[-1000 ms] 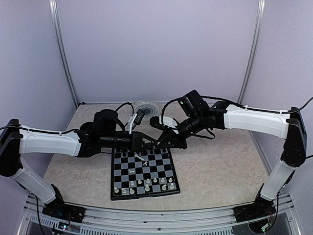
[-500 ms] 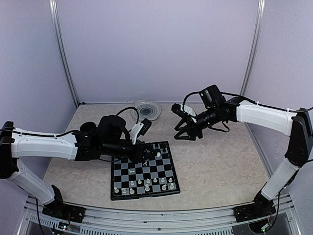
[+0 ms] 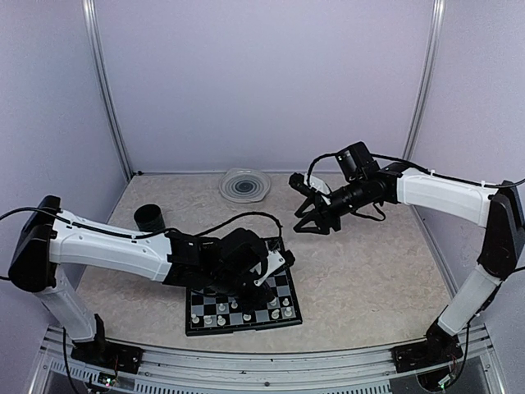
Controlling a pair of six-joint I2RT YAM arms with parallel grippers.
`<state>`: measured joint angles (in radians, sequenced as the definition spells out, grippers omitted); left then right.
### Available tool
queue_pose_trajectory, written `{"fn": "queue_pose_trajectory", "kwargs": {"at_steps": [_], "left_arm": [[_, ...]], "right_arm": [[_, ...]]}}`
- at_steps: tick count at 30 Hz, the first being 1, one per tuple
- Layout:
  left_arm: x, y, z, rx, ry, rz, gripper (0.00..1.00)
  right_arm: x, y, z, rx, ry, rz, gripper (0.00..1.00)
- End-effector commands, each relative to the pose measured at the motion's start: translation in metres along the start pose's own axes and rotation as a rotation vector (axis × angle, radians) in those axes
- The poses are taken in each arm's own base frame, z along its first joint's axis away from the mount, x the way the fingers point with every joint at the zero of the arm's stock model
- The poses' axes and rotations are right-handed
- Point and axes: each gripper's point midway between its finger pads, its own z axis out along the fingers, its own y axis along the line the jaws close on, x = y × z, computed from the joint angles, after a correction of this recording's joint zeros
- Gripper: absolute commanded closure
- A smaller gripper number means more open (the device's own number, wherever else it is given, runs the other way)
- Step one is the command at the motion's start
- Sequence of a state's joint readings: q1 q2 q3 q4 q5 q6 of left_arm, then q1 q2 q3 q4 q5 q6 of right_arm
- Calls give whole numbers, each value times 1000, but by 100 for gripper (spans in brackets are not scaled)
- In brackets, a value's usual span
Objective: Set up the chess pieces on the board
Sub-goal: Place the bishop on f1.
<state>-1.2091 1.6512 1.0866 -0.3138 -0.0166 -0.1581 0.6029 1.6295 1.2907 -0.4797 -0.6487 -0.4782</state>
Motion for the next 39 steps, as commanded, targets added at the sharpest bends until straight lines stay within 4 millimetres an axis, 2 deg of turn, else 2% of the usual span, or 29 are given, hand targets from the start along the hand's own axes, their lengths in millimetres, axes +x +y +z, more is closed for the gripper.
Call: {"fn": "queue_pose_trajectory", "kwargs": {"at_steps": [1,6,14,22,32,39], "left_arm": [[20,0,13,-55,118,93,88],[38,-4,24,-75,200,133,89],[48,-11,28,-58,232,136,89],[56,-9,34,-74,270,146,87],[52,-8,35,-87,264,149,74],[30,-10,24,-93,200,145,68]], "right_arm": [[6,-1,4,0,23,6,49],[9,-1,5,1,29,4,48],[10,0,7,-13,29,6,48],[11,1,7,-22,32,9,48],[11,3,8,-30,30,10,48],[12,4,8,-38,30,13,48]]}}
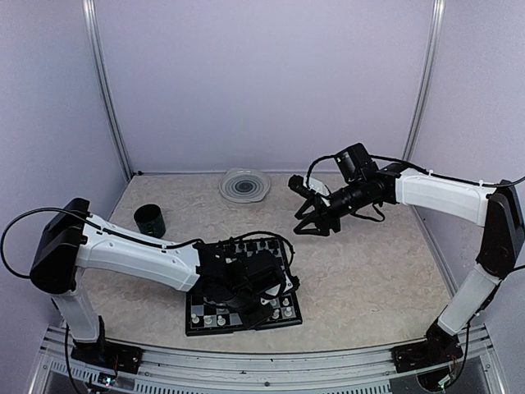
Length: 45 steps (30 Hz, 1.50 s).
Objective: Set up the chess pieces on the board
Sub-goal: Place the bishop on f1, then pick up the pawn from the chessboard.
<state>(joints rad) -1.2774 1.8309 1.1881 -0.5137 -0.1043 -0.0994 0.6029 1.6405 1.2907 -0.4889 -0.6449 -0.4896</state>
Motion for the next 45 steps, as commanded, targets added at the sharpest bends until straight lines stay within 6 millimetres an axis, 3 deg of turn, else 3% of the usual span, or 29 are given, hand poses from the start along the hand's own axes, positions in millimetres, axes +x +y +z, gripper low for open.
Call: {"fn": "queue_pose_trajectory", "kwargs": {"at_steps": [1,6,9,15,23,28,32,37,45], "left_arm": [[-26,0,-21,-13,-79,6,68],[-44,7,-42,-35,-148,-6,67],[-40,28,-53,-87,-160,-48,66],[0,102,-64,-207,-129,-276,64],[37,141,-53,-238,-87,-457,64],[48,145,-39,-197,-66,-485,66],[55,135,-27,-140,-36,-452,65],[65,128,-19,-114,5,-415,60],[78,126,-9,-114,65,-378,62]], "right_arm": [[6,4,5,-34,14,12,48],[8,4,6,-37,17,14,47],[9,5,7,-38,21,14,47],[11,4,8,-37,27,12,48],[21,-2,17,-24,66,16,51],[27,12,37,-61,125,-18,57],[28,21,47,-76,151,-42,58],[31,25,52,-88,165,-44,58],[35,27,55,-99,179,-40,58]]}}
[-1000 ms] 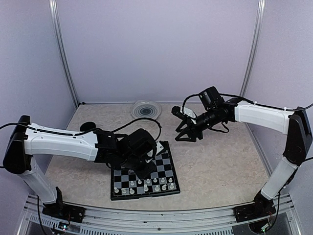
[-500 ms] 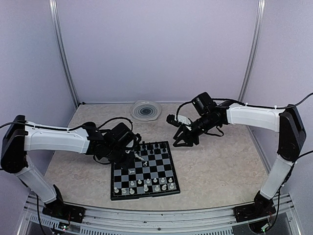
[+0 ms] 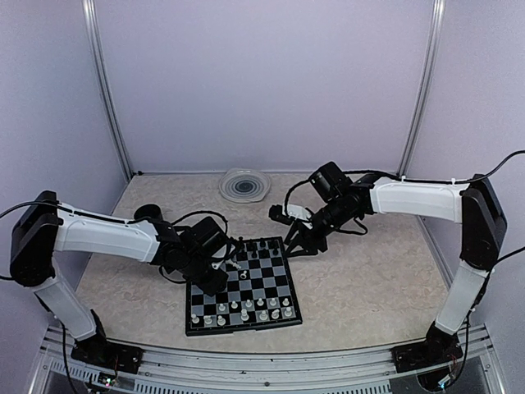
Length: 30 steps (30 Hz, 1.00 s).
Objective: Set up the chess pieces on the board
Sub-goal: Pick up the pawn from the chessboard.
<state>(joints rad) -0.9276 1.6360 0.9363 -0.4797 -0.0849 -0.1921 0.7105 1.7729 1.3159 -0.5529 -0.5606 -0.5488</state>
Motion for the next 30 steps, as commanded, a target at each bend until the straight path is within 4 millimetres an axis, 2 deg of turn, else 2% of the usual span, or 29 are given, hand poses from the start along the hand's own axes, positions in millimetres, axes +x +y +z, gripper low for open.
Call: {"fn": "queue_pose_trajectory", "kwargs": {"at_steps": [1,10,30], "left_arm": [[7,-1,8,5,34,37,63],[14,-6,9,36,67,54,72],[27,-10,5,33,123,27,67]], "right_arm": [[-2,0,3,-9,11,-9,58],[1,1,5,-17,17,-5,58],[0,6,11,-36,32,-5,58]]}}
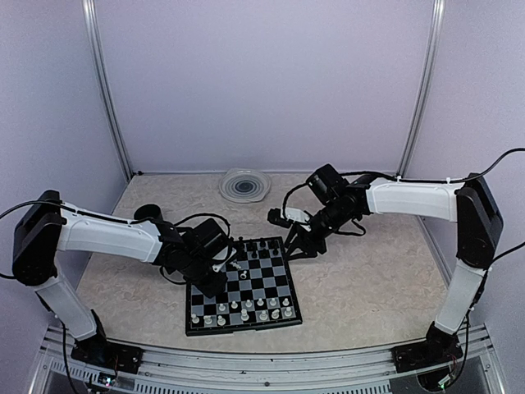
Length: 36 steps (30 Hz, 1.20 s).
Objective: Set up the chess pieces on the board
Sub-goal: Pick up the pawn from the chessboard, then pass from the left arm to the right
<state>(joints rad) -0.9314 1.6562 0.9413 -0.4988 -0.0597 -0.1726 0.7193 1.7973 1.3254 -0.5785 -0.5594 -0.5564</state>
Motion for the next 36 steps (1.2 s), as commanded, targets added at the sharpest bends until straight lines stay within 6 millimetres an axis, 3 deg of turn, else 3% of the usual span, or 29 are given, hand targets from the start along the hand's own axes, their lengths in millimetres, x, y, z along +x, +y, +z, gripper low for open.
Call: {"fn": "queue_pose_trajectory", "kwargs": {"at_steps": [1,7,16,20,24,28,32,36], "left_arm": [[21,-6,2,13,90,1,67],[28,-6,3,7,122,-6,71],[14,-8,-4,20,75,-2,87],[-33,-9,-38,26,-119,-12,91],[-87,-14,-97,45,-412,-4,91],[-122,-20,-150,67,-681,-17,90],[-134,-24,-171,51,-787,-18,89],[-137,-33,-163,-2,-784,16,88]], "right_arm": [[-6,2,3,-11,4,-13,58],[-6,3,4,-12,5,-17,58],[-13,4,0,-10,-10,-17,59],[-34,-3,-15,30,-72,9,60],[-57,-4,-27,-7,-145,73,58],[-80,7,-24,-173,-190,178,57],[-103,21,-27,-355,-242,264,56],[-119,26,-32,-445,-279,320,50]]}}
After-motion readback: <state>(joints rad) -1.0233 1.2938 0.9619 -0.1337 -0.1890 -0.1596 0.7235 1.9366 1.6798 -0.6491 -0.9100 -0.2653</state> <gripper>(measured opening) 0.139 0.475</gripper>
